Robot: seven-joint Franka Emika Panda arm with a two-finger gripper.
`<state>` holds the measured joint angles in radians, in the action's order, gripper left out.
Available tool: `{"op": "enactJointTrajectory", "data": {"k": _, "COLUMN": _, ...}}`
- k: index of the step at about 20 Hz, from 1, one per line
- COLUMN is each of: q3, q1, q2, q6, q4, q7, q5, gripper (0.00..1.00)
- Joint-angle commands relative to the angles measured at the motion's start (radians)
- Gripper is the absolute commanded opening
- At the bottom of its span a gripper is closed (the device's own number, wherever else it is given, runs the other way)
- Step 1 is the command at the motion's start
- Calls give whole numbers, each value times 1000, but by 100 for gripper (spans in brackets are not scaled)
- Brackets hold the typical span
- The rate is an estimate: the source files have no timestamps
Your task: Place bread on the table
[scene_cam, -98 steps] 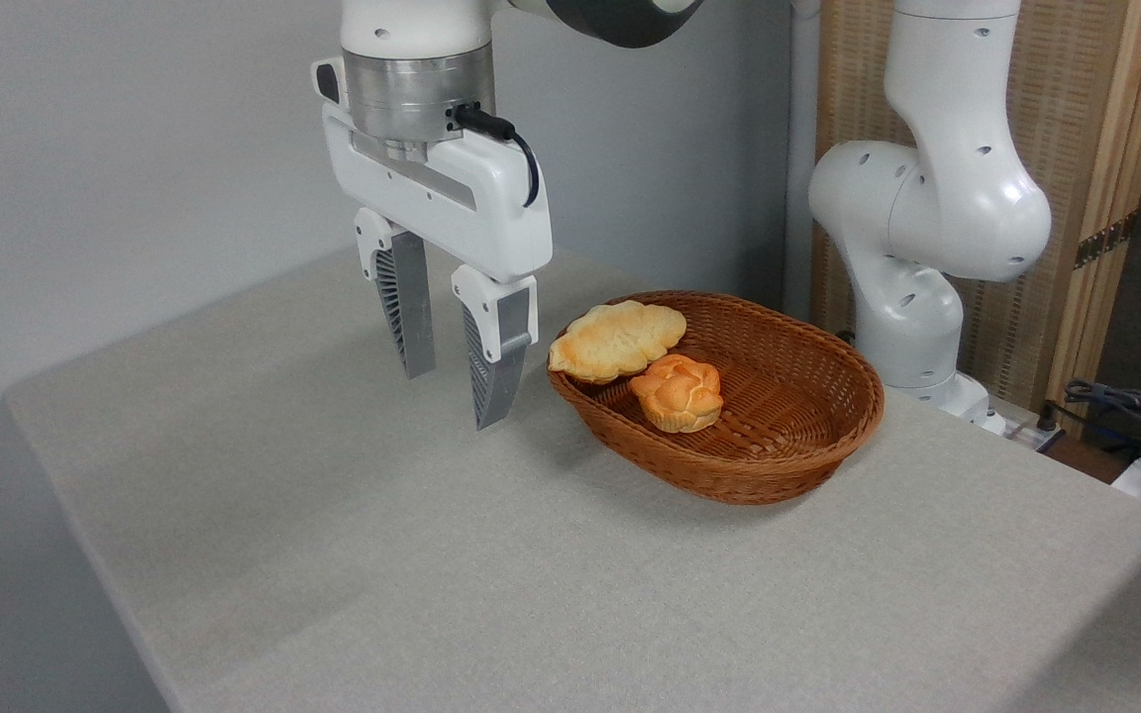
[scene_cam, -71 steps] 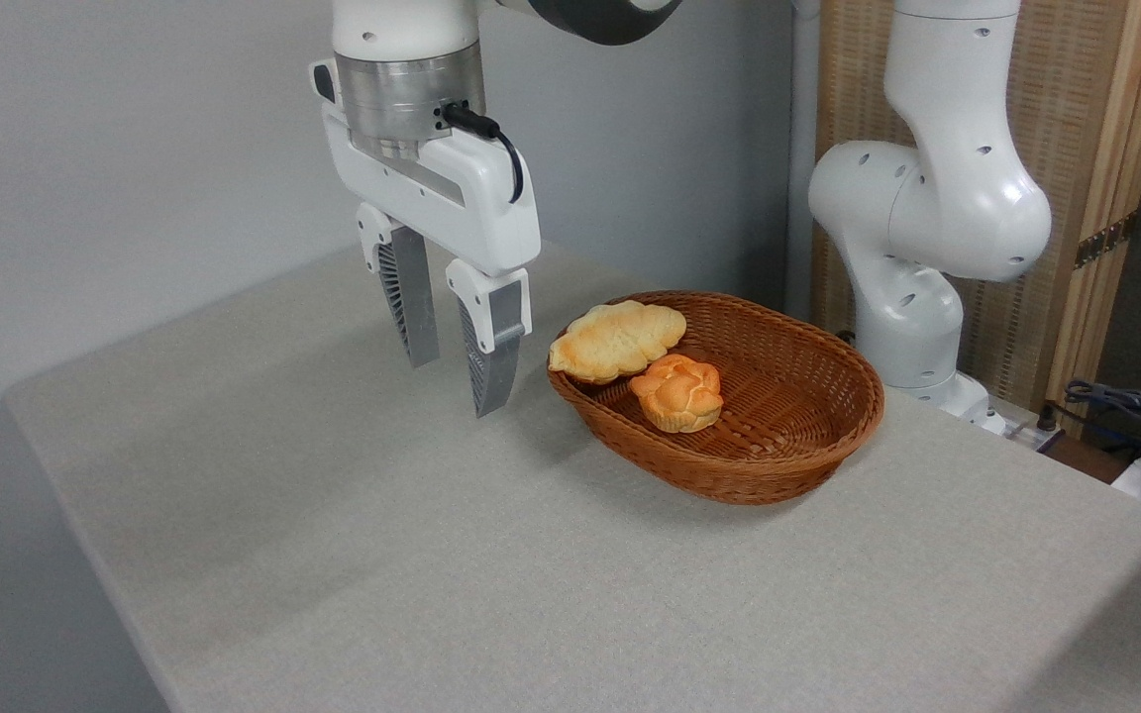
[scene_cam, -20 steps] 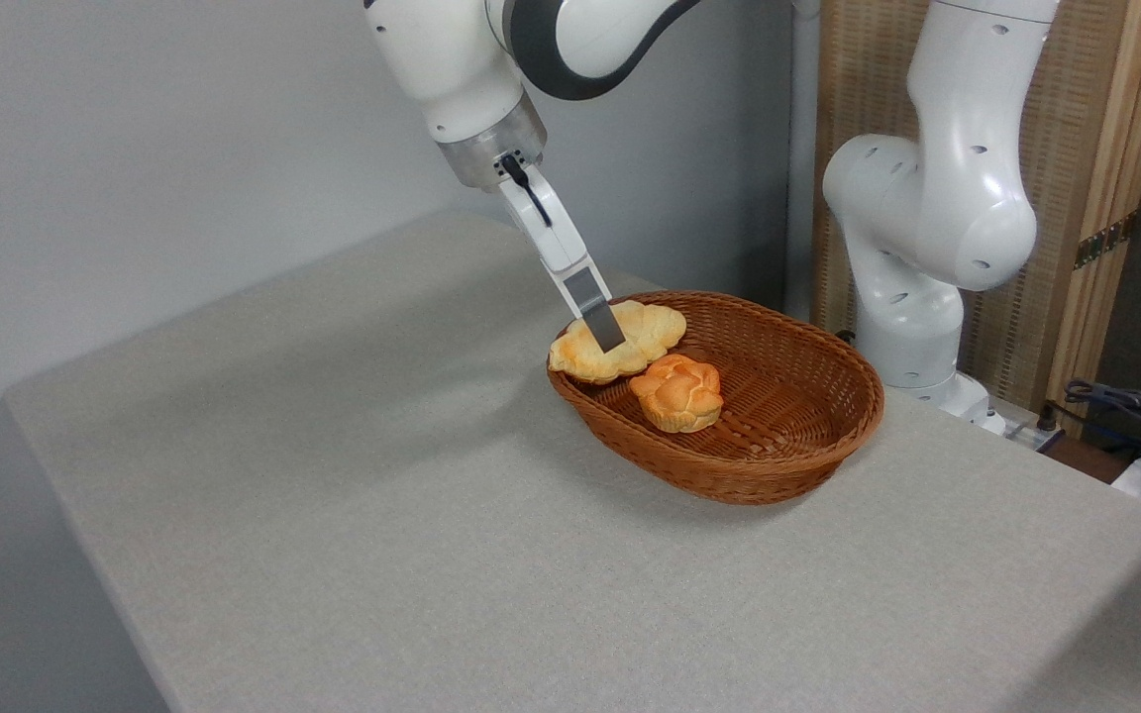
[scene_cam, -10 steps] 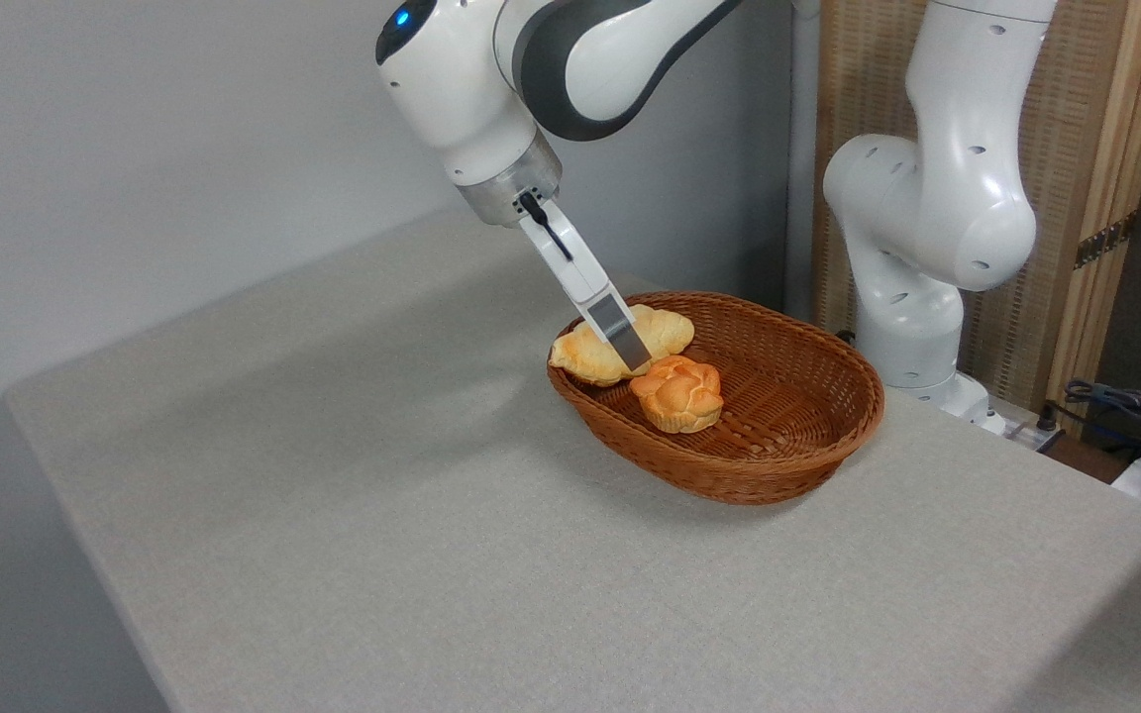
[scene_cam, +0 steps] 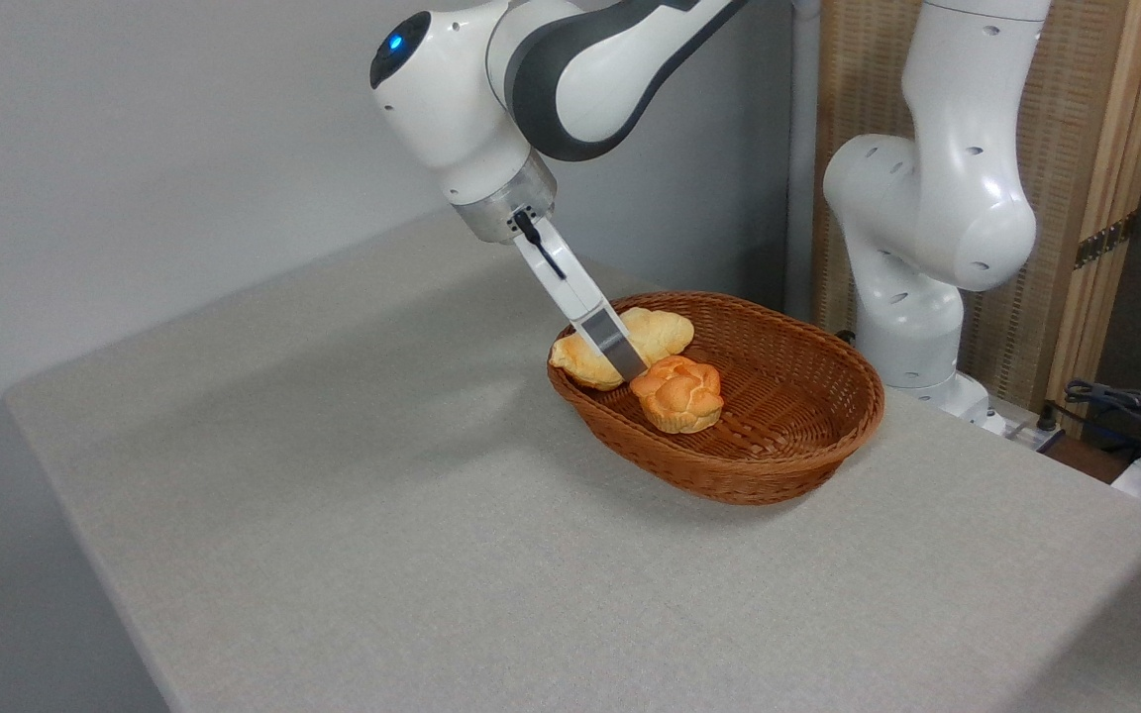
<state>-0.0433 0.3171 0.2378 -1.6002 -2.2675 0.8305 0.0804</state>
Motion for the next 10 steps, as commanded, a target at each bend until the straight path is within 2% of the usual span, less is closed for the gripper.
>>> {"op": "enactJointTrajectory", "data": {"k": 1, "q3": 8, "q1": 2, "q2": -5, "q6": -20, "q4": -9, "q7": 36, "q5": -1, "gripper": 5}}
{"op": "enactJointTrajectory", "data": {"k": 4, "q3": 8, "q1": 2, "q2": -6, "q6": -21, "q4": -10, "q7": 45, "q5": -2, "gripper": 0}}
{"op": "enactJointTrajectory", "data": {"k": 10, "q3": 9, "q1": 0, "q2": -5, "q6": -20, "q4": -9, "q7": 71, "q5": -1, "gripper": 0}}
